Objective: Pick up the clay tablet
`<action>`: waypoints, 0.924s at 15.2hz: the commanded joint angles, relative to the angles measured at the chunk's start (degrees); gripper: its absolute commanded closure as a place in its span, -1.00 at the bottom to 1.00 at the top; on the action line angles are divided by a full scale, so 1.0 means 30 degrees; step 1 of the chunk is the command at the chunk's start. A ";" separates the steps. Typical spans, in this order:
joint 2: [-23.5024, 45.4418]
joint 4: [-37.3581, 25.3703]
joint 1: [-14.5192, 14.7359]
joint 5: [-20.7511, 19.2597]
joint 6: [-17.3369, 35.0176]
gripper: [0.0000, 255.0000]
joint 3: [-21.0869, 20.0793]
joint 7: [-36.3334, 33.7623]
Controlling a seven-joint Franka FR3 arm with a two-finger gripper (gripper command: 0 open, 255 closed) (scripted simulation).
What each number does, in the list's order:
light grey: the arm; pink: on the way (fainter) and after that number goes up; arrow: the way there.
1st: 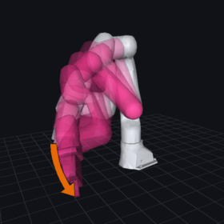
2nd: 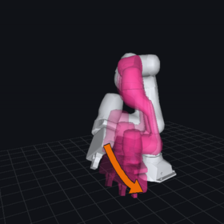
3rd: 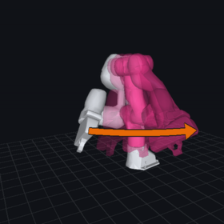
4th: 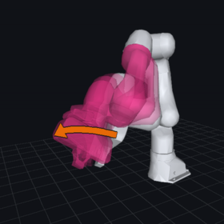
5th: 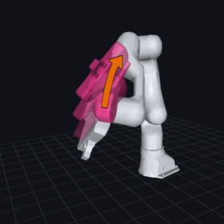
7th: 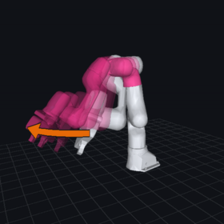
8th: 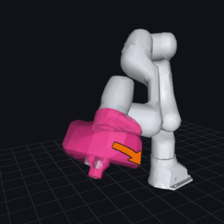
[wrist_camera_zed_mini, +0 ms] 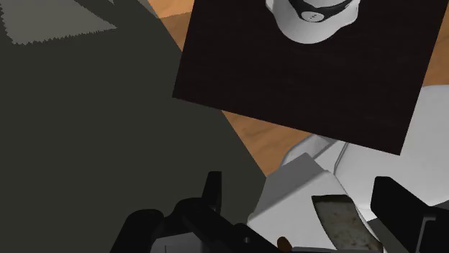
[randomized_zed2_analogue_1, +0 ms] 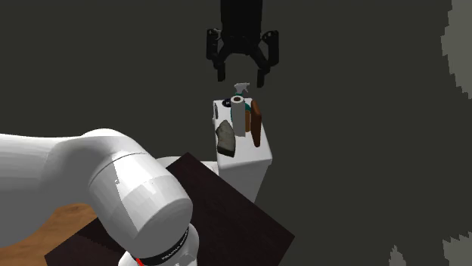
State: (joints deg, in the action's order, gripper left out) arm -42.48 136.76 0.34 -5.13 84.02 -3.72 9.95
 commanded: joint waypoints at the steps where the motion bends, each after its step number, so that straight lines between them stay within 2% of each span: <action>1: 0.0000 0.0000 0.0000 0.0000 0.0000 -1.00 0.0000 0.0000; 7: 0.2858 0.0839 0.0555 -0.0132 0.4248 -1.00 0.0181 0.1226; 14: 0.7018 0.0636 0.1130 -0.0246 0.8840 -1.00 0.0166 0.2577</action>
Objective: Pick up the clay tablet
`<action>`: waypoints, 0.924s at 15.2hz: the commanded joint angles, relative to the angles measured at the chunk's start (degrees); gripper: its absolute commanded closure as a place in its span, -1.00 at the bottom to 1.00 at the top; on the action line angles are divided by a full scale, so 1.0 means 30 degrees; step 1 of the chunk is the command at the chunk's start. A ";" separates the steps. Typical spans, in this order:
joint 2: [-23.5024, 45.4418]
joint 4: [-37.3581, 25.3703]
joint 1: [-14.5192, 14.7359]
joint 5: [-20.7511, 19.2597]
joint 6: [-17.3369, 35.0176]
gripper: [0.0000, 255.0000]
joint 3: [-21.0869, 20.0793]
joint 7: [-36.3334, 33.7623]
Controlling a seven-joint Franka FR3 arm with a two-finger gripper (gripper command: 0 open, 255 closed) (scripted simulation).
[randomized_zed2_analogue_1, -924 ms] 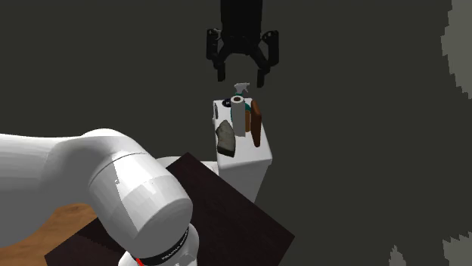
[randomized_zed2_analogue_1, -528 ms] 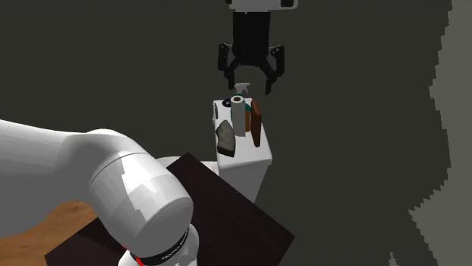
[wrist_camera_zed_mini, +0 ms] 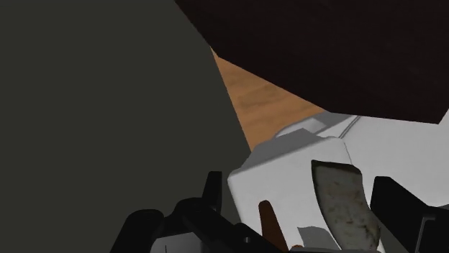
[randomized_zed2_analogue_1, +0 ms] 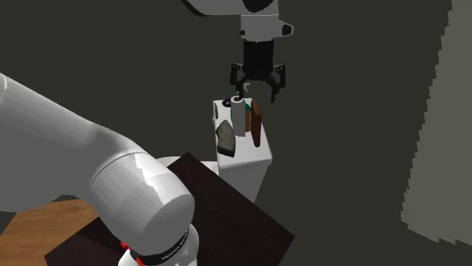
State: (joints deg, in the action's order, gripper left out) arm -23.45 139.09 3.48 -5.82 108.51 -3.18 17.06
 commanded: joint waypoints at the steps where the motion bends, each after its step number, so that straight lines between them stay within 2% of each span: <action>1: 0.1318 -0.0270 0.0160 -0.0033 0.1280 -1.00 -0.0033 0.0393; 8: 0.5978 -0.1830 0.0663 -0.0214 0.4992 -1.00 -0.0331 0.1612; 14: 1.0029 -0.3994 0.1077 -0.0544 0.7376 -1.00 -0.0733 0.2523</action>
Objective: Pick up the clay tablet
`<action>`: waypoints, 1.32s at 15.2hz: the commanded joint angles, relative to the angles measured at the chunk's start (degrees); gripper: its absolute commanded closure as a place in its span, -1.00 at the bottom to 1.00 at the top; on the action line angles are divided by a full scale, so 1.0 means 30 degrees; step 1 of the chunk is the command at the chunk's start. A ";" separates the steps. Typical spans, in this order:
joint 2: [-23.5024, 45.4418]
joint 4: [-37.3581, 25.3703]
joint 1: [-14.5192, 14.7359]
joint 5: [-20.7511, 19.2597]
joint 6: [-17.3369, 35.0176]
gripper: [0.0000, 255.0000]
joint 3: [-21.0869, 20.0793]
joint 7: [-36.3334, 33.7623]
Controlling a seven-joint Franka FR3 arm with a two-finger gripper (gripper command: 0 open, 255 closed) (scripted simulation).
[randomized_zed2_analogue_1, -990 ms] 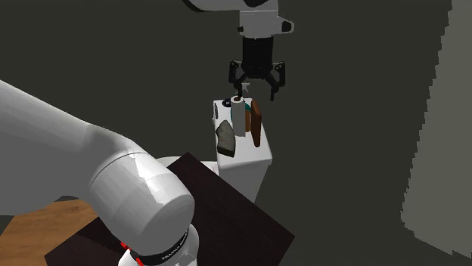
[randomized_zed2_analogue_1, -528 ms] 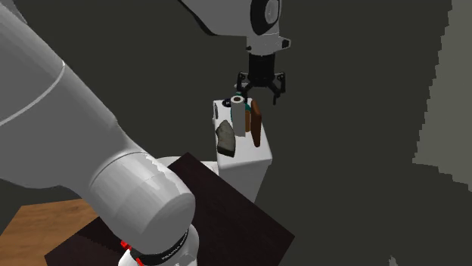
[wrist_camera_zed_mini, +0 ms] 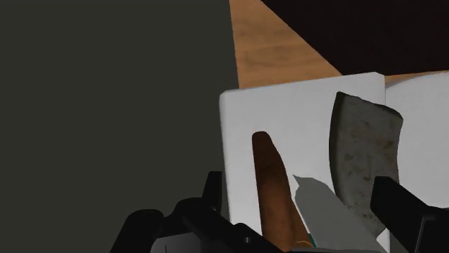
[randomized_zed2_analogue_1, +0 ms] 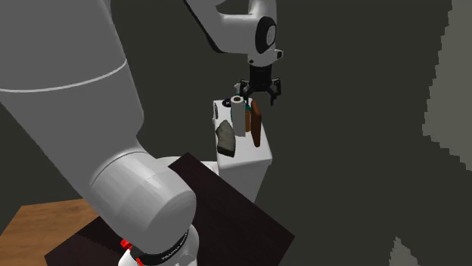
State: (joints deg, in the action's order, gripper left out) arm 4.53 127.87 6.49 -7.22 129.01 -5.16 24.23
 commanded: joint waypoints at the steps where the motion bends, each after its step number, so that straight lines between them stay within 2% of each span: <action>1: 0.1375 -0.0682 0.0150 -0.0154 0.0865 -1.00 -0.0146 0.0272; 6: 0.4701 -0.3096 0.0577 -0.0609 0.2161 -1.00 -0.0498 0.0933; 16: 0.6293 -0.3086 0.0725 -0.1046 0.3757 -1.00 -0.0313 0.0600; 17: 0.6332 -0.3124 0.0716 -0.1049 0.3761 1.00 -0.0306 0.0615; 20: 0.6324 -0.3118 0.0703 -0.1046 0.3760 1.00 -0.0303 0.0634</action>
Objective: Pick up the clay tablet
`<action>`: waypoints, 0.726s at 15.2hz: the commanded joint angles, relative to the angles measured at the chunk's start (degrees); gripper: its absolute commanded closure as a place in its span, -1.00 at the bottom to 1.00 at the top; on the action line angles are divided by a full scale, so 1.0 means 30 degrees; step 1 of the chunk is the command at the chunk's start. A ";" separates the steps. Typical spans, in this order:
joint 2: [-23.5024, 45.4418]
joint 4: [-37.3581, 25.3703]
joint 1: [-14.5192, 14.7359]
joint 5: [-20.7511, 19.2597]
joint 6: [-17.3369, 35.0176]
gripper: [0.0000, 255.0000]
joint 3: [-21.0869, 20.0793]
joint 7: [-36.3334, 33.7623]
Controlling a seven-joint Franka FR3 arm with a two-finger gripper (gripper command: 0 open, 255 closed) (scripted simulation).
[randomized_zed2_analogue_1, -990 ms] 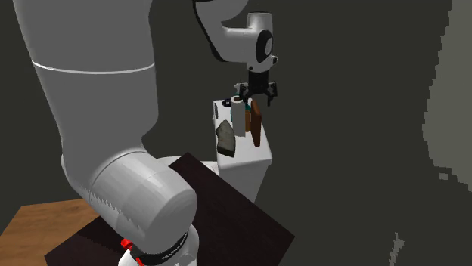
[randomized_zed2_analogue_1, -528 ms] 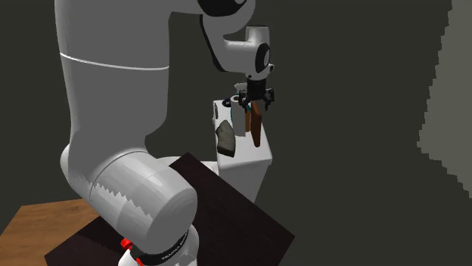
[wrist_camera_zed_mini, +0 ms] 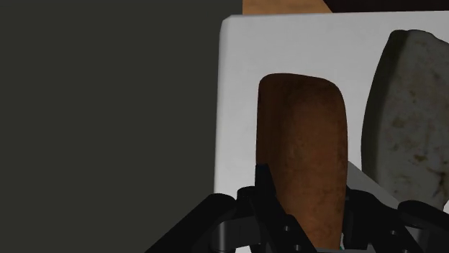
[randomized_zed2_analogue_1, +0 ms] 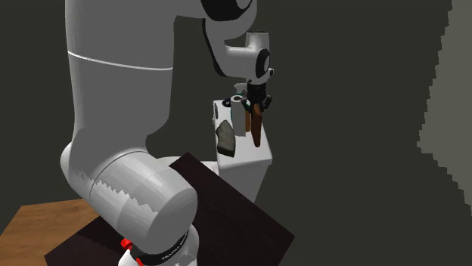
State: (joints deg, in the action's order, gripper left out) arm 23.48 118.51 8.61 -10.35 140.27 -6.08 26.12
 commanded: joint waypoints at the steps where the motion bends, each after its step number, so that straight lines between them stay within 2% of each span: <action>1: 0.0006 0.0000 -0.0003 -0.0003 0.0007 1.00 0.0005 0.0000; 6: -0.0025 0.0031 0.0018 -0.0003 0.0004 1.00 -0.0005 -0.0031; 11: -0.0984 -0.0035 -0.0073 0.0270 -0.1007 1.00 -0.0149 0.0211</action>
State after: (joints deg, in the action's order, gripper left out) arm 21.25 118.40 8.43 -9.73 137.92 -6.42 26.62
